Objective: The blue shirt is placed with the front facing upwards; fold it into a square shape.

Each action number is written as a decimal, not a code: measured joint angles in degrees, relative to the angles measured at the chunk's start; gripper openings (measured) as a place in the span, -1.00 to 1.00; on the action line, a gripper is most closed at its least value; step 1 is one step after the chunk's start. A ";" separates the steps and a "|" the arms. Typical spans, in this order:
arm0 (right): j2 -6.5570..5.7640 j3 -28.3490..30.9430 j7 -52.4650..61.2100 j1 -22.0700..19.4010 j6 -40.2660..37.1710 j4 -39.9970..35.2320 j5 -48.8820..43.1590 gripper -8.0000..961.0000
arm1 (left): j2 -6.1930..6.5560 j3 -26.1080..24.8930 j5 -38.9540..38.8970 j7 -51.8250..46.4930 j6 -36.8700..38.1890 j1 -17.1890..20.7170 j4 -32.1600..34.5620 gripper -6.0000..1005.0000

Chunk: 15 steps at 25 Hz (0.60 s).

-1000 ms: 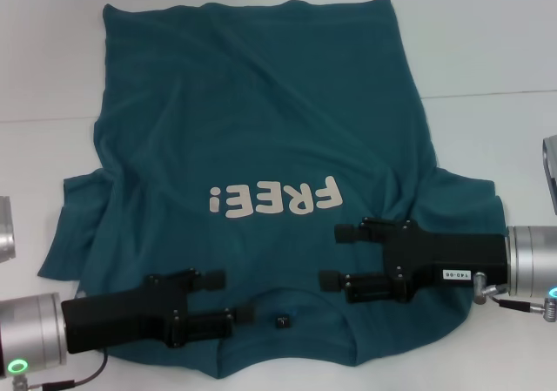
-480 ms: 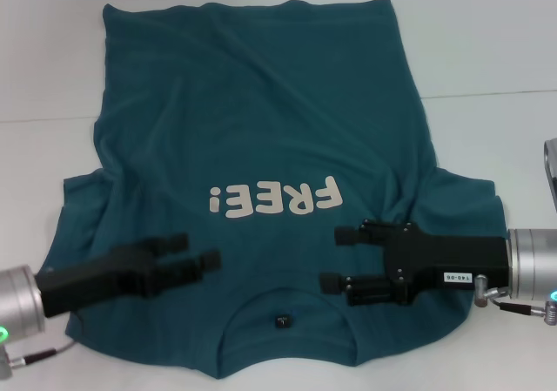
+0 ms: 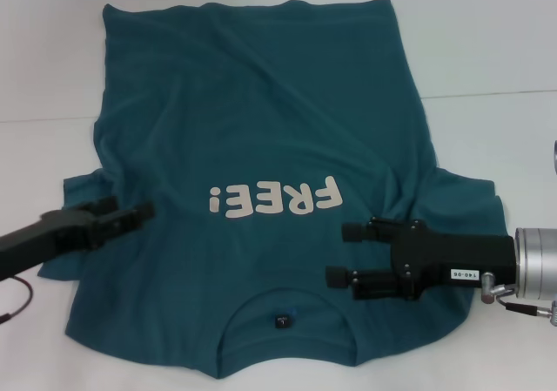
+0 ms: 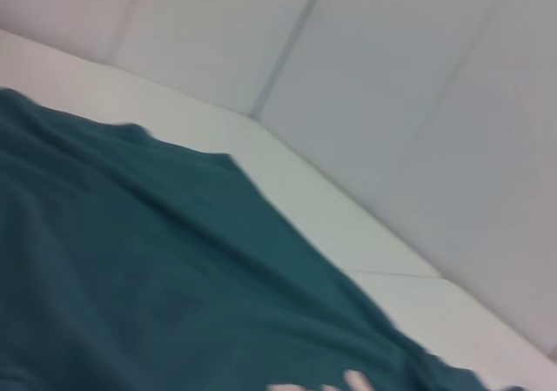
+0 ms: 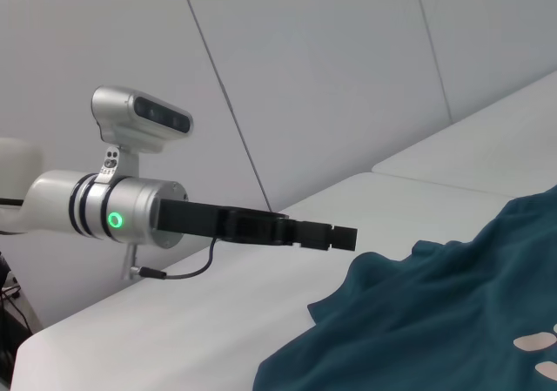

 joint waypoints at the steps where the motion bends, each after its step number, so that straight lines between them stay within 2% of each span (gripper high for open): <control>1: -0.02 0.06 0.00 -0.03 -0.01 0.00 0.00 0.96 | 0.13 -0.08 0.12 -0.07 -1.44 -0.03 0.05 0.73; 11: -0.02 1.45 0.16 -0.08 0.00 0.00 0.00 0.96 | 0.37 -0.08 0.72 -0.11 -11.54 0.03 1.21 0.72; 15: -0.06 1.64 0.74 0.03 0.00 0.00 -0.01 0.96 | 0.36 0.31 1.11 0.19 -17.83 0.05 1.19 0.72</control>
